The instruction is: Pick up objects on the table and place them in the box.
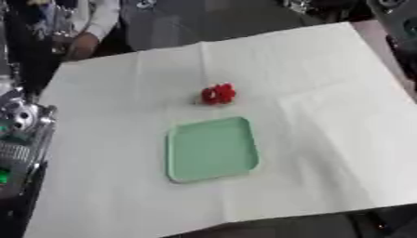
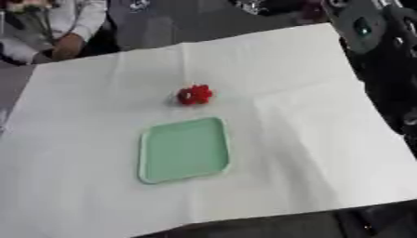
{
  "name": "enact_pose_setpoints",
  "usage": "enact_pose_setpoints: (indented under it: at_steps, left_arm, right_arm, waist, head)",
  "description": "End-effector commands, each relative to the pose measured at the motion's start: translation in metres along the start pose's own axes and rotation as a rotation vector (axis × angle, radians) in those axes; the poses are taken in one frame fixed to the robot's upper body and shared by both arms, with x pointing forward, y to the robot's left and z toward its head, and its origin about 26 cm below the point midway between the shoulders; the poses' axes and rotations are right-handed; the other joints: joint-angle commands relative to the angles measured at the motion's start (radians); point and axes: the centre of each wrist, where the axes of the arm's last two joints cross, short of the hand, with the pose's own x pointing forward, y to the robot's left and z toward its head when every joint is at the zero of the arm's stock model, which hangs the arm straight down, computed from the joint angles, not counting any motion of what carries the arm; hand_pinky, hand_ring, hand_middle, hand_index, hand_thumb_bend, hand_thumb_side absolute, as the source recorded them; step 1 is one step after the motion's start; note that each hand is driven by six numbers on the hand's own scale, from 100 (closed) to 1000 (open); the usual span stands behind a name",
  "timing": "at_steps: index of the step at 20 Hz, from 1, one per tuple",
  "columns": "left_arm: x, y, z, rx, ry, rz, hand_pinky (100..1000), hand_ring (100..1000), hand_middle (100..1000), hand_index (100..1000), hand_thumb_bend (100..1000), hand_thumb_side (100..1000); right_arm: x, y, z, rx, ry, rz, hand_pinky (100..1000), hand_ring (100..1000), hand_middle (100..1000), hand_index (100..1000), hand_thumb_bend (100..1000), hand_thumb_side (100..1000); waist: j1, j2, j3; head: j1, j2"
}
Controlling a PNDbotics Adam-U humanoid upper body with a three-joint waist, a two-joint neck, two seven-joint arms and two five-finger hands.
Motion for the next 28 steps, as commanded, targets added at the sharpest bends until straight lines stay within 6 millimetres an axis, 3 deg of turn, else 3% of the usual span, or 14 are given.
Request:
enact_pose_setpoints:
  at_steps: [1,3,4,13,14,15,28]
  left_arm:
    - [0.009,0.0,-0.007,0.0,-0.042,0.019,355,526,621,740,528,682]
    - [0.01,-0.001,-0.008,-0.002,-0.047,0.026,356,526,621,740,528,683]
    - [0.011,-0.002,-0.009,-0.004,-0.05,0.03,356,526,622,740,528,683]
    - [0.015,-0.005,-0.012,-0.01,-0.069,0.051,357,527,621,740,528,682]
    - [0.015,-0.005,-0.012,-0.011,-0.07,0.051,357,527,621,740,530,681]
    - [0.015,-0.006,-0.012,-0.012,-0.07,0.052,357,527,621,740,529,683]
    - [0.017,-0.007,-0.014,-0.018,-0.085,0.067,359,528,621,740,528,683]
  right_arm:
    - [-0.002,-0.008,-0.003,-0.018,0.0,0.027,717,767,835,843,267,950]
    - [-0.003,-0.003,-0.004,-0.012,0.004,0.023,716,765,833,840,291,919]
    - [-0.003,-0.001,-0.005,-0.009,0.005,0.021,716,765,833,840,266,952]
    - [0.002,0.021,-0.014,0.049,-0.035,0.031,719,762,830,839,260,972]
    - [0.004,0.024,-0.015,0.054,-0.049,0.031,720,759,829,839,296,966]
    - [0.006,0.027,-0.016,0.06,-0.067,0.03,719,758,829,839,266,975]
    - [0.045,0.071,-0.042,0.092,-0.258,-0.065,711,743,814,830,279,966]
  waist:
    - [-0.005,-0.009,0.008]
    - [-0.005,-0.008,0.014]
    - [-0.005,-0.007,0.017]
    - [-0.01,-0.002,0.04]
    - [-0.01,-0.002,0.04]
    - [-0.01,-0.001,0.041]
    - [-0.006,0.002,0.052]
  head:
    - [-0.011,-0.001]
    - [-0.012,-0.001]
    - [-0.012,-0.001]
    - [-0.051,-0.013]
    - [-0.053,-0.016]
    - [-0.055,-0.02]
    - [-0.086,-0.045]
